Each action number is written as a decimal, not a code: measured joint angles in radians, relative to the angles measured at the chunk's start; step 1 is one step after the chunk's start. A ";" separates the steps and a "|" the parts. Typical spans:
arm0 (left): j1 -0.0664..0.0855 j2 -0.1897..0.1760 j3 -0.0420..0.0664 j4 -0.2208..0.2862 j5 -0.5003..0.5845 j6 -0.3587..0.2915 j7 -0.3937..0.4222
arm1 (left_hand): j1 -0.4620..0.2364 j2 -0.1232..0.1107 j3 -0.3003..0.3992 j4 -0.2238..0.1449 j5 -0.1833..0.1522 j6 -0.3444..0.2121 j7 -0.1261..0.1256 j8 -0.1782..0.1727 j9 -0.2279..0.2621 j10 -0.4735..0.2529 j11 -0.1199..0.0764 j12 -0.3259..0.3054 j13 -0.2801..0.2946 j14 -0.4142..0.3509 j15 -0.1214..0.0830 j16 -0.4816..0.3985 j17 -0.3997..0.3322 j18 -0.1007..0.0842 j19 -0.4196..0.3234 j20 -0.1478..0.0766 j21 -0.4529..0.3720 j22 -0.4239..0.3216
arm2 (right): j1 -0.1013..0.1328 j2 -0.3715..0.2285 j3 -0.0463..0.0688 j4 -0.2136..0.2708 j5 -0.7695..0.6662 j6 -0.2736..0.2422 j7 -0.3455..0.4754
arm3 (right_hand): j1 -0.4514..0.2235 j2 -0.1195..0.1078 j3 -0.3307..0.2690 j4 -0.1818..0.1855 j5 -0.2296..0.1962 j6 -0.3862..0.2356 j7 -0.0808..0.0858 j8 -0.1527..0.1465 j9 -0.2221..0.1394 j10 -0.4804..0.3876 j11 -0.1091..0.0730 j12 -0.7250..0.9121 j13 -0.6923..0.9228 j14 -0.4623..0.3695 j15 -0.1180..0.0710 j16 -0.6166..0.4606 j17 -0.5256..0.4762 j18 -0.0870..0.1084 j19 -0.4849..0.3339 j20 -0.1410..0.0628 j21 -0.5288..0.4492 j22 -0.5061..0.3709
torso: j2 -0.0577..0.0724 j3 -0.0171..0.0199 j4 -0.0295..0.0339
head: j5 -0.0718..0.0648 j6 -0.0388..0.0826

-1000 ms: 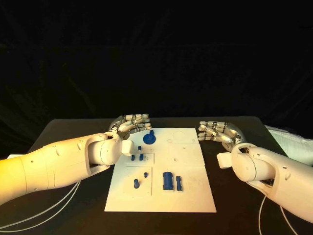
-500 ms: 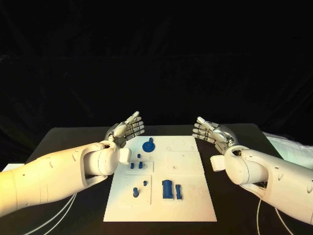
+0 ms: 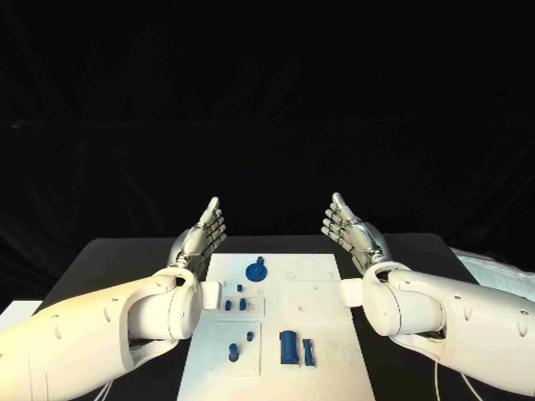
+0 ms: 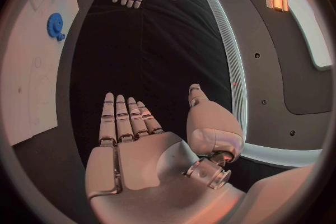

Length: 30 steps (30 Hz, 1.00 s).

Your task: Assemble the parts on the task board

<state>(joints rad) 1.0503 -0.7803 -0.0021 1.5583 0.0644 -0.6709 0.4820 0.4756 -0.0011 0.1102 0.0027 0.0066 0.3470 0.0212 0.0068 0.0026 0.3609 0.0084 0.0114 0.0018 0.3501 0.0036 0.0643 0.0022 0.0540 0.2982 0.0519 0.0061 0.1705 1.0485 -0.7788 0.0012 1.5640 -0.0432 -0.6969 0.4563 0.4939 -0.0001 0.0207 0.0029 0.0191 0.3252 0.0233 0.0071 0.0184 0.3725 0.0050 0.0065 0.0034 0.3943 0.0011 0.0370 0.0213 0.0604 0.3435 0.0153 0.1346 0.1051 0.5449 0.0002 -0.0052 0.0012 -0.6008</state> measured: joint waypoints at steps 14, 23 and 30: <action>0.000 -0.001 0.001 0.009 -0.045 -0.083 0.016 | -0.210 0.001 -0.089 -0.002 0.000 -0.154 -0.019 0.000 -0.001 -0.160 -0.008 -0.006 -0.001 -0.155 -0.003 -0.054 -0.001 -0.039 -0.133 -0.046 0.000 -0.076 | 0.001 -0.001 -0.001 0.004 0.041 -0.064 0.040 | -0.218 0.000 -0.012 -0.002 -0.014 -0.144 -0.021 -0.004 -0.016 -0.165 -0.005 0.000 -0.002 -0.175 -0.001 -0.029 -0.018 -0.039 -0.152 -0.013 -0.094 -0.091 | -0.001 -0.0003 0.0050 | -0.001 0.001; -0.001 -0.001 0.001 0.009 -0.050 -0.093 0.018 | -0.293 0.001 -0.099 -0.003 0.000 -0.213 -0.022 0.000 -0.002 -0.222 -0.008 -0.006 0.000 -0.214 -0.005 -0.058 -0.001 -0.039 -0.183 -0.051 0.000 -0.147 | 0.001 -0.001 -0.001 0.004 0.046 -0.072 0.046 | -0.302 0.000 -0.015 -0.004 -0.014 -0.199 -0.025 -0.004 -0.017 -0.229 -0.005 0.000 -0.002 -0.243 -0.001 -0.032 -0.020 -0.039 -0.209 -0.013 -0.123 -0.101 | -0.001 -0.0002 0.0052 | -0.001 0.001; -0.001 -0.001 0.001 0.009 -0.052 -0.096 0.019 | -0.399 0.001 -0.105 -0.003 0.000 -0.330 -0.021 0.000 -0.002 -0.343 -0.009 -0.006 0.000 -0.333 -0.004 -0.058 -0.001 -0.039 -0.287 -0.052 0.000 -0.169 | 0.001 -0.001 -0.001 0.004 0.048 -0.074 0.048 | -0.425 0.000 -0.015 -0.004 -0.014 -0.314 -0.023 -0.004 -0.017 -0.355 -0.005 0.000 -0.002 -0.369 -0.001 -0.033 -0.020 -0.054 -0.326 -0.015 -0.131 -0.104 | -0.001 -0.0002 0.0052 | -0.001 0.001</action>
<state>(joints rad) 1.0497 -0.7809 -0.0011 1.5676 0.0123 -0.7665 0.5011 0.0764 0.0002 0.0056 -0.0003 0.0068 0.0173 0.0000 0.0068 0.0009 0.0180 -0.0002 0.0056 0.0015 0.0171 -0.0006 0.0067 0.0013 0.0151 0.0109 -0.0004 0.0063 0.0017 1.0498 -0.7802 -0.0001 1.5684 0.0048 -0.7714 0.5039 0.0688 0.0003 0.0056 -0.0013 0.0051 0.0108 0.0001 0.0033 0.0012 0.0180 -0.0002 0.0067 0.0013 0.0251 0.0000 0.0039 0.0014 0.0061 0.0171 0.0005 0.0033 0.0013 0.5442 0.0000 0.0000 0.0000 -0.5999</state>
